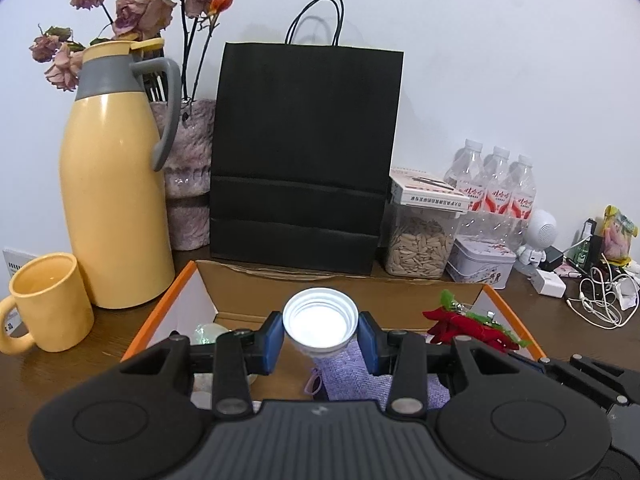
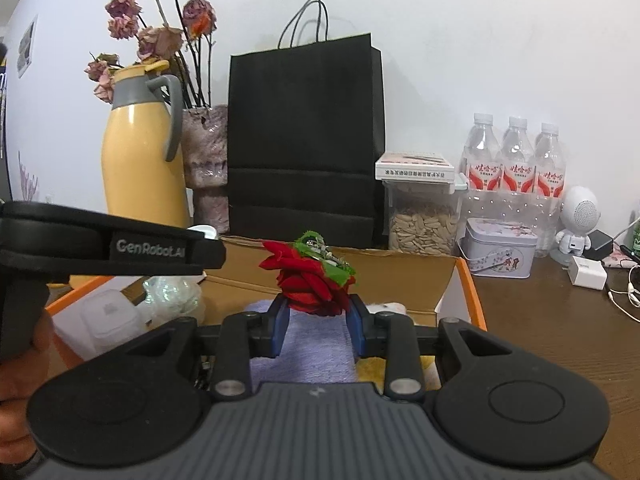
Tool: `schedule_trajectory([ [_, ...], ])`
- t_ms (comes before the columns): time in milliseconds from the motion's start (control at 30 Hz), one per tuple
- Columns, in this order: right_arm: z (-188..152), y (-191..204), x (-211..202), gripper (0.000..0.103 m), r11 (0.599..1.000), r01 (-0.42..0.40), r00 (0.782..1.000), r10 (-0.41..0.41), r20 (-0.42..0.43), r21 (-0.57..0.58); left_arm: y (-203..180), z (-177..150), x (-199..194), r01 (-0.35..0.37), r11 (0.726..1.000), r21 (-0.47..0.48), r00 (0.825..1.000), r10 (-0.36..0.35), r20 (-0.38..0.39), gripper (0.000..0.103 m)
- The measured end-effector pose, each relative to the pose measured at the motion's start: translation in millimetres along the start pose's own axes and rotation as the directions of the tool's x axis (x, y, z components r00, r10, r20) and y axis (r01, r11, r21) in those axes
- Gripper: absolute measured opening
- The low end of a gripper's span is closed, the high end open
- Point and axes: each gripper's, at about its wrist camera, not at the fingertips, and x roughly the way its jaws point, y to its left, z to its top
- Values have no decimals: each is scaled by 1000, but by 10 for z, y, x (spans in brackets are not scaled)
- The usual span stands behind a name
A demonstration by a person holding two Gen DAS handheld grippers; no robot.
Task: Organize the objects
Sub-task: 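Carry the flower and white cap into the cardboard box and open both tools, then withdraw both tools from the box back to the table items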
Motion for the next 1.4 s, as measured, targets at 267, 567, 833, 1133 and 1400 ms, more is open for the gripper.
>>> schedule_trajectory([
  [267,-22,-72,13,98,1000,24,999,-24,-39,18,-33,-21,-30,-42,999,32,999,41,30,101],
  [567,-2,-45,-57,103,1000,26,999,-26,-32,-4,-66,-29,-110,-41,999,25,997,40,60,103],
  [833,-7,-43,-109,103,1000,29,999,-29,-25,-6,-36,-61,-168,-46,999,7,996,45,75,103],
  [1133,-34,-29,-391,103,999,50,998,-49,30,-13,28,-162,-490,-28,1000,-1,988,28,150,103],
  [1400,-191,30,-670,103,998,52,999,-52,8,-26,111,-350,-786,-30,999,-11,986,31,167,103],
])
